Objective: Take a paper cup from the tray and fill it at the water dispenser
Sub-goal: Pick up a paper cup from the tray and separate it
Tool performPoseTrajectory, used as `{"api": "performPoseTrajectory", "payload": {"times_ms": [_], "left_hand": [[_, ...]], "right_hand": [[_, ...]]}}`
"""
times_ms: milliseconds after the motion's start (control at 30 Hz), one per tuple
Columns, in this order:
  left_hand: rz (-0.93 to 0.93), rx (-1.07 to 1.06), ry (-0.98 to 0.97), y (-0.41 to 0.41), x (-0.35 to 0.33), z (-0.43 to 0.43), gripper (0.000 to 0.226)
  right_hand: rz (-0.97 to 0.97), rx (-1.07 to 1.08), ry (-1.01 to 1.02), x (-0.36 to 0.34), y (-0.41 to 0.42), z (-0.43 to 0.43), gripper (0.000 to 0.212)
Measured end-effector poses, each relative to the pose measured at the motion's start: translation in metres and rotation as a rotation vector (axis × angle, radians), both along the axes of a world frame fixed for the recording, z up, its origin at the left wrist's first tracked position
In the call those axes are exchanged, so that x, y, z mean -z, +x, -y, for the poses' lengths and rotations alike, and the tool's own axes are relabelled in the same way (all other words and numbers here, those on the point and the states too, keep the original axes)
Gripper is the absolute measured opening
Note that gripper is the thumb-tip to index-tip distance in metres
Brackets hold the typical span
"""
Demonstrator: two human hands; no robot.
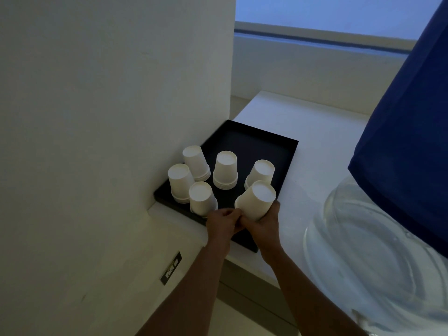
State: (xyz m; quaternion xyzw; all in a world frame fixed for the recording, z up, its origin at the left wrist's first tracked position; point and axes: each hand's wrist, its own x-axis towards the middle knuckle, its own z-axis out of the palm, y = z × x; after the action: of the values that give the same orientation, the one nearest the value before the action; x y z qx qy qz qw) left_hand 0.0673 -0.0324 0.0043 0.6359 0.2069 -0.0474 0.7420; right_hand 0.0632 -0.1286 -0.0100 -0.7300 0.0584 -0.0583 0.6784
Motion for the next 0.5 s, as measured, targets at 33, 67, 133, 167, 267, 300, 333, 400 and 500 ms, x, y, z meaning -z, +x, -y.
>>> {"api": "performPoseTrajectory", "payload": {"times_ms": [33,67,133,167,267,300,333,400,500], "left_hand": [[-0.001,-0.004,0.01,0.0,0.0,0.0,0.012],[-0.007,-0.007,0.018,0.0,0.0,0.0,0.012],[-0.015,-0.014,0.015,-0.001,-0.001,0.0,0.013],[-0.011,-0.016,0.006,-0.001,-0.003,0.0,0.011],[0.015,-0.038,-0.015,-0.004,-0.007,-0.001,0.023],[0.02,-0.045,-0.012,-0.005,-0.008,-0.001,0.024],[0.024,-0.049,0.001,-0.006,-0.008,-0.002,0.022],[0.039,-0.046,0.042,-0.005,-0.01,-0.004,0.011],[0.094,-0.039,0.167,-0.001,-0.016,-0.005,0.013]], "right_hand": [[0.006,0.0,-0.008,0.0,0.0,-0.001,0.076],[0.008,0.0,-0.019,0.0,0.0,-0.002,0.076],[0.002,0.003,-0.032,0.001,0.002,-0.002,0.077],[-0.002,0.0,-0.03,0.0,0.002,-0.002,0.077],[-0.006,-0.028,-0.024,0.0,0.004,-0.001,0.078],[-0.001,-0.031,-0.027,0.001,0.004,-0.001,0.082],[0.007,-0.032,-0.034,0.002,0.004,0.0,0.086],[0.031,-0.015,-0.049,0.002,0.002,0.003,0.094],[0.105,0.053,-0.093,-0.006,0.0,0.01,0.102]]}}
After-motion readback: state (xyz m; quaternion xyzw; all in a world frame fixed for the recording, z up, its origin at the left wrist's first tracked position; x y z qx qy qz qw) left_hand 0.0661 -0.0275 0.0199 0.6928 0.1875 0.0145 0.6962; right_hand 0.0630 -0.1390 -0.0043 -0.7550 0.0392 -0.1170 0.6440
